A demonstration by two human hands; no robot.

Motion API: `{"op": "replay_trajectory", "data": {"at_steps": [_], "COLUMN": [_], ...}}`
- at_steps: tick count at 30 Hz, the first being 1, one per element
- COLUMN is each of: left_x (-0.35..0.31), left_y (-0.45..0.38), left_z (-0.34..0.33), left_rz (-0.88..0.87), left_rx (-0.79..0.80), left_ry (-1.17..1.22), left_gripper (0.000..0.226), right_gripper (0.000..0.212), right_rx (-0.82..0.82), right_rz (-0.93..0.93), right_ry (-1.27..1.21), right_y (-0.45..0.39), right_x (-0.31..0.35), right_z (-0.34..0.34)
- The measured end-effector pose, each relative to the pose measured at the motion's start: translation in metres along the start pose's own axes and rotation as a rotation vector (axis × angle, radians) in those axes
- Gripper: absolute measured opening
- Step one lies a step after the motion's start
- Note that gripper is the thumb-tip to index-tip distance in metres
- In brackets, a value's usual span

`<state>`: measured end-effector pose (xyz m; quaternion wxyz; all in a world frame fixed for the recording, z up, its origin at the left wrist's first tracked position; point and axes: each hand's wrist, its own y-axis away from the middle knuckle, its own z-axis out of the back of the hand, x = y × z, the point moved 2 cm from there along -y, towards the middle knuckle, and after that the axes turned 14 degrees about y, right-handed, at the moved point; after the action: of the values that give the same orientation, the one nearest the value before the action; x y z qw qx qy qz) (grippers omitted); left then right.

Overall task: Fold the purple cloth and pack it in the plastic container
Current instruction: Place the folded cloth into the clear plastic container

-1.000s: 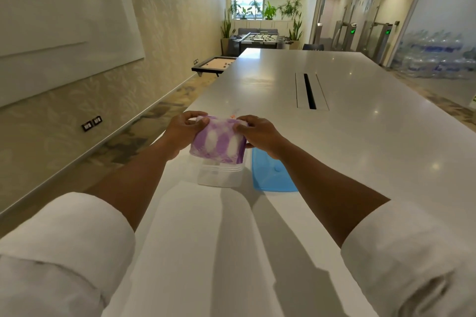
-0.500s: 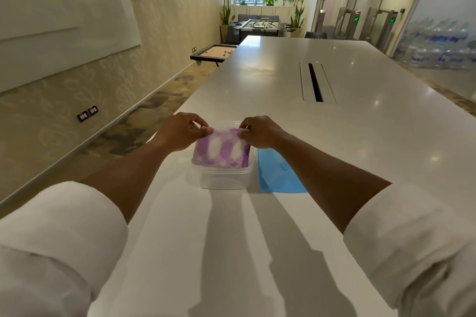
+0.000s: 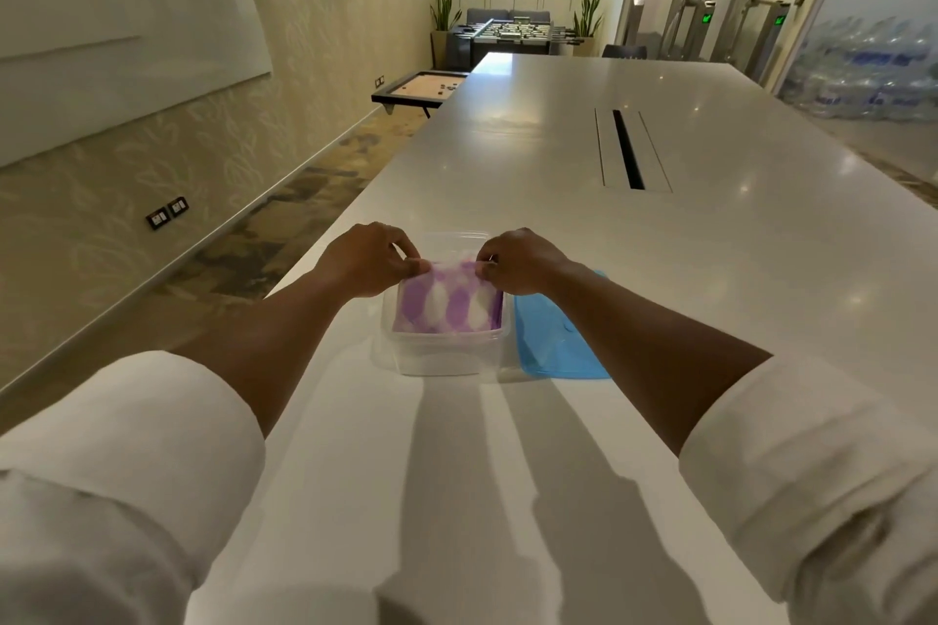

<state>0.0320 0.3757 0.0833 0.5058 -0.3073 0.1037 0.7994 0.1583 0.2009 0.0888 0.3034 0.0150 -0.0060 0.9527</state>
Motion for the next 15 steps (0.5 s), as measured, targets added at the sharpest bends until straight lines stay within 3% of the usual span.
{"op": "replay_trajectory", "data": {"at_steps": [10, 15], "left_x": [-0.011, -0.015], "left_y": [-0.003, -0.004], "left_z": [-0.018, -0.023], "left_rz": [-0.116, -0.162], "left_rx": [0.148, 0.134], "left_ry": [-0.524, -0.525], "left_gripper": [0.038, 0.032], "right_gripper": [0.027, 0.027], "right_rx": [-0.033, -0.163], "right_rz": [0.095, 0.112], "right_ry": [0.296, 0.316], "right_y": [-0.009, -0.010], "right_x": [0.011, 0.017], "right_z": [-0.022, -0.025]}}
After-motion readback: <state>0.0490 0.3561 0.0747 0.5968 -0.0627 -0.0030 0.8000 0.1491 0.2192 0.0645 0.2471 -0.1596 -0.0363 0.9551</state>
